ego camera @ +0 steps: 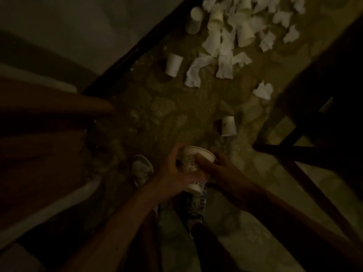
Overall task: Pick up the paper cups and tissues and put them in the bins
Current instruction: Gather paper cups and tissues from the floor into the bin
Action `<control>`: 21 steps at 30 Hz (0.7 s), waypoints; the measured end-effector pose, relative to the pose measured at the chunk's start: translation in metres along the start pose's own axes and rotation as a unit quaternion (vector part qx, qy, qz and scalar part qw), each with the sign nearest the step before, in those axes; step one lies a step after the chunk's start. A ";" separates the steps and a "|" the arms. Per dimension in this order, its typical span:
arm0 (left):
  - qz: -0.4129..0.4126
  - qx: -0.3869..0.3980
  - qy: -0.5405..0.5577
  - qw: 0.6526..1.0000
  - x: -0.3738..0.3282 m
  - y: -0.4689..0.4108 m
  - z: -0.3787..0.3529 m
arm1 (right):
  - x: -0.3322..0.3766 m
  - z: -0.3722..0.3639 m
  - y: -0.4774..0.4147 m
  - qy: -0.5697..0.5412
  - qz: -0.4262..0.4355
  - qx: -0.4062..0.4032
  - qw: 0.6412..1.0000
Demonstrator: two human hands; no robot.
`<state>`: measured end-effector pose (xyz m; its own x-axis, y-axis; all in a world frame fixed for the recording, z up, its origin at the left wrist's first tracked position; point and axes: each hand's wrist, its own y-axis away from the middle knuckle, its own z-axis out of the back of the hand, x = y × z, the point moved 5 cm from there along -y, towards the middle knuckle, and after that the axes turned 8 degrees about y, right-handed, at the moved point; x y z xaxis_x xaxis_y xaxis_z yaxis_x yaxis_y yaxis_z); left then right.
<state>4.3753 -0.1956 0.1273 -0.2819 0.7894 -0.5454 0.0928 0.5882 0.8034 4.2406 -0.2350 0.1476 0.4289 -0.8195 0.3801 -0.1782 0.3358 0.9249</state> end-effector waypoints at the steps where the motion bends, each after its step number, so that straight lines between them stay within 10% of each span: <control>1: 0.016 0.010 -0.013 1.000 -0.007 -0.007 0.000 | 0.003 0.002 -0.003 -0.004 -0.006 -0.003 1.000; 21: 0.097 -0.048 -0.155 0.982 -0.037 -0.176 0.006 | -0.019 0.134 -0.195 -0.084 -0.114 -0.193 0.971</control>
<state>4.3752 -0.3272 0.0048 0.0384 0.9093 -0.4143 0.0206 0.4138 0.9102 4.1487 -0.3469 -0.0404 0.2627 -0.9460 0.1901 0.2627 0.2597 0.9293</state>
